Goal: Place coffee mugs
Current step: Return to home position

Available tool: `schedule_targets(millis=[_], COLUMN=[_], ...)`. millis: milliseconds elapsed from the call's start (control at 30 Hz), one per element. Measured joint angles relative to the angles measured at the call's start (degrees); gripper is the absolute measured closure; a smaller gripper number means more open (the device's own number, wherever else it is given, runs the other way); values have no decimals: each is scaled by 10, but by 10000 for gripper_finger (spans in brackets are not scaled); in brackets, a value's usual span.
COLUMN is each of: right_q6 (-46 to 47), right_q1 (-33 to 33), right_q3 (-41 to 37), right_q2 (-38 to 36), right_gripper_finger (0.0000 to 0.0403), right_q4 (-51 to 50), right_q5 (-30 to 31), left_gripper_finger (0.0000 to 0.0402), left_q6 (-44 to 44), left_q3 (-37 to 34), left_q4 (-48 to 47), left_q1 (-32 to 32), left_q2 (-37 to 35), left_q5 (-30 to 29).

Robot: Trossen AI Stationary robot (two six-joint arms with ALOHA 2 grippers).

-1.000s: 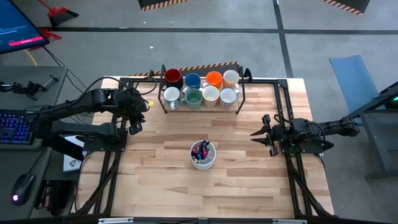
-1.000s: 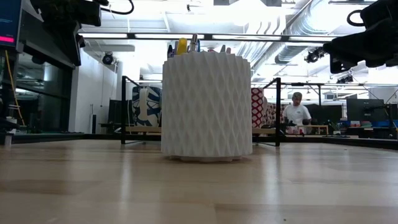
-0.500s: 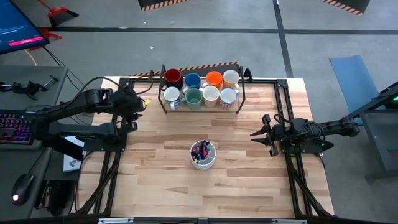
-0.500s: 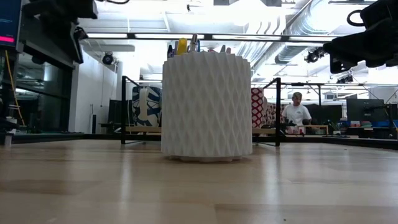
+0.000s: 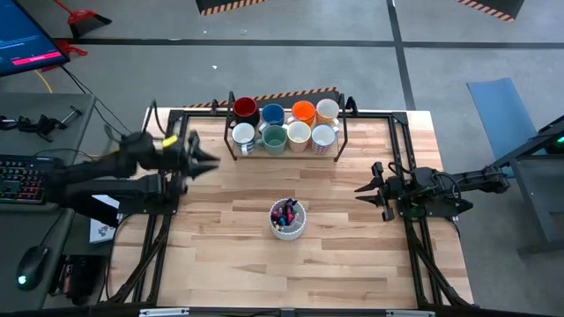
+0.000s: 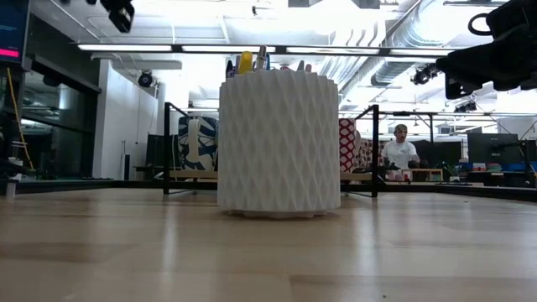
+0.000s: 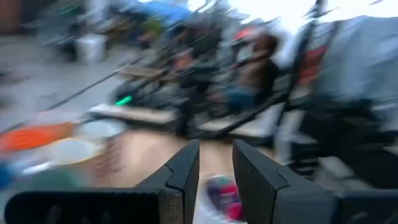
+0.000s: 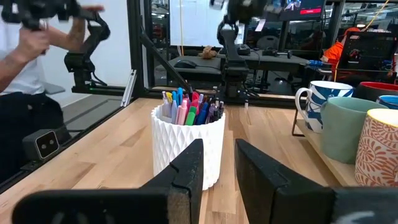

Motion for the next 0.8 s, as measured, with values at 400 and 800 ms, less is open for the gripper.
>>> schedule_targets(millis=[400,800], right_q6=[0,0], right_q1=[0,0], right_q3=[0,0], right_q2=[0,0], right_gripper_finger=[327,327], right_q4=[0,0], right_q5=[0,0], left_gripper_finger=[314,314], left_q6=[-11,3], left_q3=[-252,-309], left_q4=[237,195], left_q1=[-81,-82], left_q2=[-137,-227], left_q5=[53,83])
